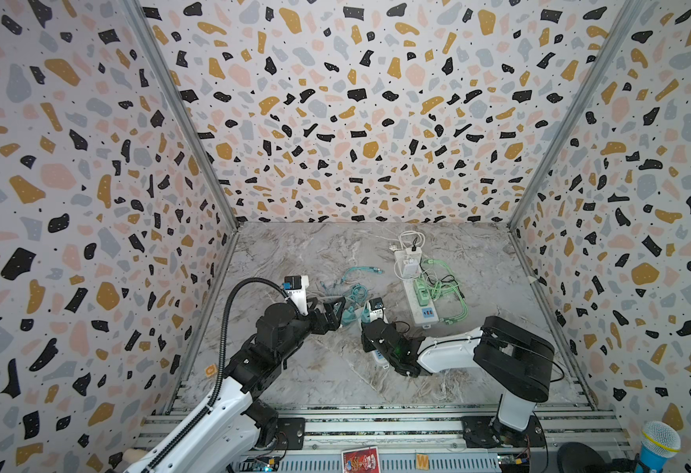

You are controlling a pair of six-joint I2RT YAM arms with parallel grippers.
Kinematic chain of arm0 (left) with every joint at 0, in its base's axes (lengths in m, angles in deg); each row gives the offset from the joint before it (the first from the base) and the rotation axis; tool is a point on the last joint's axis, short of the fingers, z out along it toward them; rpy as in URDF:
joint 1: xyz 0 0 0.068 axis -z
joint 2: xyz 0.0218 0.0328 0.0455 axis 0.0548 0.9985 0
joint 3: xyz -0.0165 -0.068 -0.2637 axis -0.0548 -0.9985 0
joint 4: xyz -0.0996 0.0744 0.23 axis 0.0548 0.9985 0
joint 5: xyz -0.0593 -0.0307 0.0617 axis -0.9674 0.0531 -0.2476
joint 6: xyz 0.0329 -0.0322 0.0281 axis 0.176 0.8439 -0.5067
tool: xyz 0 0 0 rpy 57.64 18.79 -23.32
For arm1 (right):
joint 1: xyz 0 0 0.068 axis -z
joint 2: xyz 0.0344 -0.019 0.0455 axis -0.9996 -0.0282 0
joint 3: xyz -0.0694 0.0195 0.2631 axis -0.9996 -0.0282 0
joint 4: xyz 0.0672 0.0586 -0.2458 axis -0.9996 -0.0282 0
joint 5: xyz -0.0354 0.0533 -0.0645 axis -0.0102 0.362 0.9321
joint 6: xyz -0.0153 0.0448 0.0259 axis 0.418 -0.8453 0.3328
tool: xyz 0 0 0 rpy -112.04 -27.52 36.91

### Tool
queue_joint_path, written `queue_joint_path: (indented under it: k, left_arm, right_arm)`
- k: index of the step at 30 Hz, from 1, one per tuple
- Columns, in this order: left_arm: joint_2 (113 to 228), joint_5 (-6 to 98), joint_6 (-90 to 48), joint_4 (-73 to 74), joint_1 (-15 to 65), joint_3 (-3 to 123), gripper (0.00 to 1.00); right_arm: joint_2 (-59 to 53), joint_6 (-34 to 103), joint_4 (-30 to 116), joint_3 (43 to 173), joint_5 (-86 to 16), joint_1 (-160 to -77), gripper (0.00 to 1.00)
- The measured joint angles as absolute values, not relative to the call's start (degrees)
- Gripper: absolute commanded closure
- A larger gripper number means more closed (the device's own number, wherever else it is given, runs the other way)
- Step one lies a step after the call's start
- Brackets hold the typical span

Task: Insert plugs into power strip
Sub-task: Insert the plug into the socket.

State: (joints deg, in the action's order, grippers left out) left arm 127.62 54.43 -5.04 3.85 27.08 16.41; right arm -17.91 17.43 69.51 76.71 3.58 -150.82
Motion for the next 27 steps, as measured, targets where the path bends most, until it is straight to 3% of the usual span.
queue_joint_path:
  k: [17, 27]
  left_arm:
    - [124.5, 54.5, -6.1, 5.8, 27.0, 16.4, 0.00]
    - [124.3, 54.7, -6.3, 6.4, 26.5, 16.4, 0.00]
  right_arm:
    - [-20.2, 15.1, 69.2, 77.5, 12.4, -155.4, 0.89]
    - [-20.1, 15.1, 69.1, 77.5, 12.2, -155.5, 0.71]
